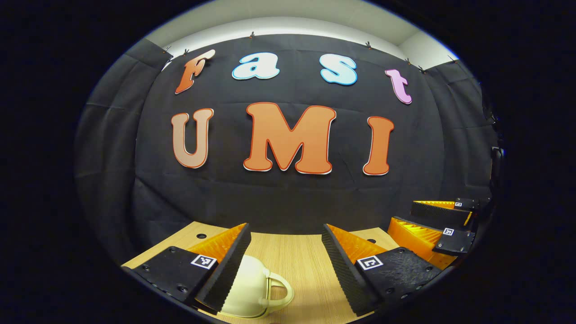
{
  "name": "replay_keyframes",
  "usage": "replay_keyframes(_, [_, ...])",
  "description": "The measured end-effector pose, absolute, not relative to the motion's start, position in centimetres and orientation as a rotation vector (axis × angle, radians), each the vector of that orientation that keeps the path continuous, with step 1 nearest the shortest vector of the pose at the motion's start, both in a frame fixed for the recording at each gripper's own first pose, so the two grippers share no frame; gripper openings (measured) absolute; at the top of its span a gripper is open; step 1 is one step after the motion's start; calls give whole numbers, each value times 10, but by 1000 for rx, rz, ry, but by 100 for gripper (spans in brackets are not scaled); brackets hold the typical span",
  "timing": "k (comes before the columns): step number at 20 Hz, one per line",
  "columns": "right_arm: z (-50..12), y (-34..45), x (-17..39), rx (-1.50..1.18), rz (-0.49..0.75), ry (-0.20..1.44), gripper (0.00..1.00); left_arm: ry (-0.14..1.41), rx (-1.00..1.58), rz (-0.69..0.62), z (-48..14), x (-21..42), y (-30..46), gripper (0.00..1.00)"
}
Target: First open the suitcase, pack the skin care products into it, and then close the suitcase.
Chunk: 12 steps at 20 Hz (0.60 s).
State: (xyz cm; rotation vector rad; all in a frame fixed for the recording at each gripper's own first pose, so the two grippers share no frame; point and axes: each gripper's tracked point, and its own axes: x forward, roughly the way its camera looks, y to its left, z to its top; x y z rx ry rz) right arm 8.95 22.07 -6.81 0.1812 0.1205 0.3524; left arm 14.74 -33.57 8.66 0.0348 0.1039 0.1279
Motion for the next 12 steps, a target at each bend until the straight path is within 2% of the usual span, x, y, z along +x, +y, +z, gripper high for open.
replay_keyframes(9, [-79,191,88,156,259,130,85,86,52,105,86,151,-351,95])
replay_keyframes(10, [-81,188,89,158,248,136,89,90,53,103,84,152,-353,95])
replay_keyframes(11, [-83,185,89,162,234,140,85,95,57,100,82,152,-356,97])
replay_keyframes(12, [-86,181,89,167,221,146,86,96,61,102,81,152,-358,95])
